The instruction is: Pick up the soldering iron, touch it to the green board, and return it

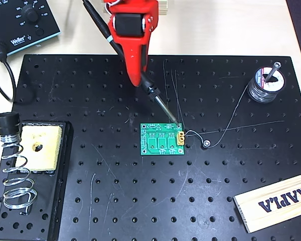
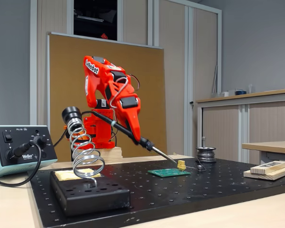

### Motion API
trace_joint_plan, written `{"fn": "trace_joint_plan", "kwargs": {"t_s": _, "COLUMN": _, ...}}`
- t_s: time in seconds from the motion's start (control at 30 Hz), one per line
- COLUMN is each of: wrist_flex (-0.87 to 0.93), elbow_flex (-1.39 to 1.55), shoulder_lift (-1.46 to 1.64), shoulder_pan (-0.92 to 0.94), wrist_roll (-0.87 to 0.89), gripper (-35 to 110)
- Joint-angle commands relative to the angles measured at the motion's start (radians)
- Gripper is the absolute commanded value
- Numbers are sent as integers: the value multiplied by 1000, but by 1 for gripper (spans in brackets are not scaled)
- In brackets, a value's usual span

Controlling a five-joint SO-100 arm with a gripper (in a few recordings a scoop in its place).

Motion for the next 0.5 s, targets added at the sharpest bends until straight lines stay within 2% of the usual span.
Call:
{"fn": "trace_joint_plan", "kwargs": {"t_s": 0.0, "wrist_flex": 52, "elbow_flex": 2, "shoulder_lift": 67, "shoulder_pan": 15, "wrist_roll": -17, "gripper": 0}}
{"fn": "trace_joint_plan", "kwargs": {"t_s": 0.47, "wrist_flex": -26, "elbow_flex": -255, "shoulder_lift": -235, "shoulder_pan": 71, "wrist_roll": -141, "gripper": 0}}
